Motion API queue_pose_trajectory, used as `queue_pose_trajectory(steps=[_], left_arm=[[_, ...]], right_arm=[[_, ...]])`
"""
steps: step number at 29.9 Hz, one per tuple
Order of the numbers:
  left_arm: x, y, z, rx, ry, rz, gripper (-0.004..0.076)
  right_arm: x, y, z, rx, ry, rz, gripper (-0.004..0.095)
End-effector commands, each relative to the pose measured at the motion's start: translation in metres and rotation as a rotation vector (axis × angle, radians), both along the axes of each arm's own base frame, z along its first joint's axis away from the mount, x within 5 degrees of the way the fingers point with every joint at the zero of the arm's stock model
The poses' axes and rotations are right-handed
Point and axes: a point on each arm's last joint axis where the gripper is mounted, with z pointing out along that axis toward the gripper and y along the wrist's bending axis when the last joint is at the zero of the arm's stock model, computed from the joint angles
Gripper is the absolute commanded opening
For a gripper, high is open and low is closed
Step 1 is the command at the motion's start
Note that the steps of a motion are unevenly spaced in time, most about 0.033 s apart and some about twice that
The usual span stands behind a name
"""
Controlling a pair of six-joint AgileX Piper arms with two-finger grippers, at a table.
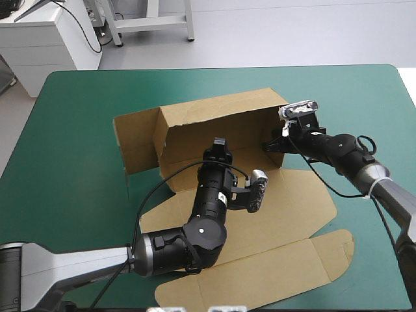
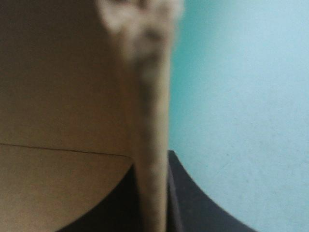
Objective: Fold the box
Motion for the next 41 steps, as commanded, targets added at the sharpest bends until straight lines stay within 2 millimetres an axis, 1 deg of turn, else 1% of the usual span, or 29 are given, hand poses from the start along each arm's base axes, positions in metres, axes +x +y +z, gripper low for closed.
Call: queue_pose_trajectory(steps=[1, 2, 3, 5, 8, 10, 12, 13, 16, 18, 19, 22, 25, 28, 30, 32, 35, 37, 40, 41], left_arm=[[-0.005, 0.006, 0.021, 0.064, -0.017, -0.041, 0.0131], [-0.006, 0.005, 0.021, 0.090, 0.016, -0.058, 0.0034], [-0.007, 0.004, 0.021, 0.109, 0.060, -0.076, -0.0002], [-0.006, 0.003, 0.027, 0.102, 0.158, -0.093, 0.0000], [-0.001, 0.003, 0.042, 0.005, 0.368, -0.096, 0.0000], [0.005, 0.007, 0.057, -0.072, 0.472, -0.096, -0.0005], [0.011, 0.013, 0.077, -0.156, 0.554, -0.111, -0.0008], [0.013, 0.016, 0.087, -0.190, 0.575, -0.124, -0.0008], [0.023, 0.034, 0.120, -0.360, 0.608, -0.126, -0.0008], [0.030, 0.052, 0.138, -0.451, 0.605, -0.102, -0.0008], [0.033, 0.060, 0.142, -0.480, 0.604, -0.087, -0.0008], [0.042, 0.096, 0.157, -0.596, 0.596, 0.002, -0.0008], [0.053, 0.141, 0.168, -0.745, 0.624, 0.119, -0.0008], [0.062, 0.186, 0.174, -0.900, 0.665, 0.249, -0.0008], [0.067, 0.212, 0.177, -0.991, 0.660, 0.320, -0.0008], [0.069, 0.233, 0.180, -1.073, 0.641, 0.371, -0.0008], [0.067, 0.261, 0.185, -1.156, 0.597, 0.441, -0.0008], [0.066, 0.272, 0.183, -1.178, 0.602, 0.486, -0.0008], [0.064, 0.284, 0.181, -1.183, 0.613, 0.544, -0.0008], [0.064, 0.286, 0.180, -1.186, 0.611, 0.556, -0.0008]], right_arm=[[0.002, -0.007, 0.030, 0.000, -0.024, -0.004, -0.0006], [0.003, -0.008, 0.033, -0.023, -0.021, -0.006, -0.0006], [0.005, -0.008, 0.036, -0.040, -0.010, -0.005, -0.0006], [0.007, -0.010, 0.042, -0.064, -0.001, -0.016, -0.0006], [0.010, -0.012, 0.049, -0.094, 0.007, -0.035, -0.0006], [0.010, -0.013, 0.052, -0.106, 0.009, -0.040, -0.0006], [0.010, -0.014, 0.053, -0.115, 0.022, -0.039, -0.0006], [0.010, -0.014, 0.052, -0.118, 0.028, -0.039, -0.0006], [0.010, -0.015, 0.048, -0.133, 0.056, -0.048, -0.0006], [0.010, -0.015, 0.044, -0.151, 0.080, -0.036, -0.0006], [0.010, -0.015, 0.043, -0.155, 0.090, -0.033, -0.0006], [0.010, -0.015, 0.041, -0.155, 0.104, -0.032, -0.0006], [0.010, -0.015, 0.041, -0.150, 0.109, -0.036, -0.0006], [0.008, -0.015, 0.040, -0.148, 0.130, -0.031, -0.0006], [0.007, -0.015, 0.041, -0.162, 0.152, -0.025, -0.0006], [0.007, -0.017, 0.048, -0.187, 0.177, -0.036, -0.0006], [0.008, -0.022, 0.071, -0.217, 0.199, -0.077, -0.0006], [0.007, -0.023, 0.088, -0.221, 0.218, -0.095, -0.0006], [0.004, -0.024, 0.109, -0.213, 0.239, -0.105, -0.0006], [0.004, -0.024, 0.111, -0.219, 0.254, -0.106, -0.0005]])
